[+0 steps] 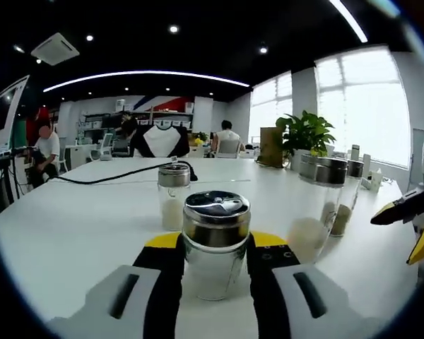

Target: Rotate the seasoning bottle until the label or dispensing opening points toward the visible target arrow and the bottle remains upright within the marked orientation range

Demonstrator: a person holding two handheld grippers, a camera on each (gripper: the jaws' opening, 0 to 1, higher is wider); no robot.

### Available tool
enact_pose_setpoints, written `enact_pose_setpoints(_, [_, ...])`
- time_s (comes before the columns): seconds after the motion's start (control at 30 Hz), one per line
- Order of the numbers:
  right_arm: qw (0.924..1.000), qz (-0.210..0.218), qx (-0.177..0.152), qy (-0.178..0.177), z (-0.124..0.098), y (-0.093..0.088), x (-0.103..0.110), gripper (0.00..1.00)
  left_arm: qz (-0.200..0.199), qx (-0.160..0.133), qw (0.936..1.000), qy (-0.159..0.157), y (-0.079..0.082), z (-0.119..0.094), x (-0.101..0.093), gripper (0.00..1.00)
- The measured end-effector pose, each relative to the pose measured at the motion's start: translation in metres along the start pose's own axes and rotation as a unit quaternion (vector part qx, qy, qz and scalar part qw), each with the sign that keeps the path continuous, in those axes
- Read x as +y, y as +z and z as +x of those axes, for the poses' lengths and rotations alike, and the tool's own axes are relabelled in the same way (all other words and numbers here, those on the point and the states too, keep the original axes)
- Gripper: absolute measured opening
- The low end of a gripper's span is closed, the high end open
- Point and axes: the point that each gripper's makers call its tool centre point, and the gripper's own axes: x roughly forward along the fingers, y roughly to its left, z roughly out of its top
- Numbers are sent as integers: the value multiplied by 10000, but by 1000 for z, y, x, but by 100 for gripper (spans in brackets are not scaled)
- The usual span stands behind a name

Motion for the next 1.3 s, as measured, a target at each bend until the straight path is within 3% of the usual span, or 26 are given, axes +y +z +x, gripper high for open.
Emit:
enact_pose_setpoints(0.2, [10000,7,-72,21,3,6,2,73,-25,-1,10000,-40,0,0,0,36])
enact_pose_setpoints(0.8, [10000,35,-28,-11,1,1,1,73,-18,17,10000,-74,-1,-1,0,35])
enact_pose_setpoints(1.3, [10000,36,-15,-30,0,2,0,73,43,-12,9993,-377,0,-1,-1,35])
